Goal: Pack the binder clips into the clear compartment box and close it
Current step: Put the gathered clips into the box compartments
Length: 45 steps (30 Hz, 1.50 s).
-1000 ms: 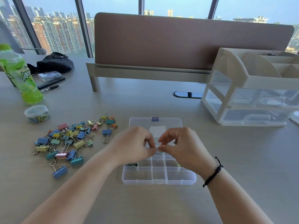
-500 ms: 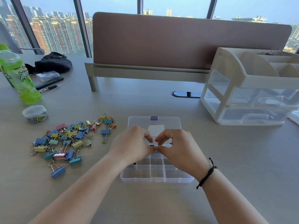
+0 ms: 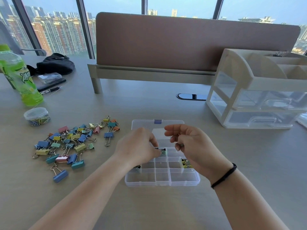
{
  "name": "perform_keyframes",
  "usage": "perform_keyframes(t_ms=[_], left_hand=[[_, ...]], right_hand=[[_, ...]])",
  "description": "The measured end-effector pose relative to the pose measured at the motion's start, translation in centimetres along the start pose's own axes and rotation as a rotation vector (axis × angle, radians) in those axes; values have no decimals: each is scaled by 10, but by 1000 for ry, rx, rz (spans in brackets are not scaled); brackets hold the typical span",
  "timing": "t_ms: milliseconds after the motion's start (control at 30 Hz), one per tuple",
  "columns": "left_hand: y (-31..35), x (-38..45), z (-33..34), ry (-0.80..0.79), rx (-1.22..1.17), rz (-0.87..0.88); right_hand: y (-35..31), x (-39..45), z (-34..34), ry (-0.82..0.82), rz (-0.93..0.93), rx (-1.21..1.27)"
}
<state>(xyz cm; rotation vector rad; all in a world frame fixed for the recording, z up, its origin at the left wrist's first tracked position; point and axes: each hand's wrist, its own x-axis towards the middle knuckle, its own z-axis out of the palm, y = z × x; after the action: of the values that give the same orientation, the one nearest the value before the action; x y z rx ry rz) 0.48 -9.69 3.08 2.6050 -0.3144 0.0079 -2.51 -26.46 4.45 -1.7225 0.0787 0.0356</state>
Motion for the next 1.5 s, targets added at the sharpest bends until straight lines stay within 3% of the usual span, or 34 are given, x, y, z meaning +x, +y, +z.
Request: perform_keyframes(t_ms=[267, 633, 900, 1067, 1500], left_hand=[[-4, -1, 1, 5, -5, 16], [-8, -1, -10, 7, -209, 104], [2, -9, -23, 139, -594, 253], [11, -17, -20, 6, -476, 373], [15, -25, -19, 27, -297, 476]], right_hand=[[-4, -1, -4, 3, -15, 119], [-8, -4, 3, -36, 64, 390], [-13, -10, 4, -132, -32, 450], [-12, -12, 11, -215, -47, 420], [-4, -12, 14, -286, -53, 354]])
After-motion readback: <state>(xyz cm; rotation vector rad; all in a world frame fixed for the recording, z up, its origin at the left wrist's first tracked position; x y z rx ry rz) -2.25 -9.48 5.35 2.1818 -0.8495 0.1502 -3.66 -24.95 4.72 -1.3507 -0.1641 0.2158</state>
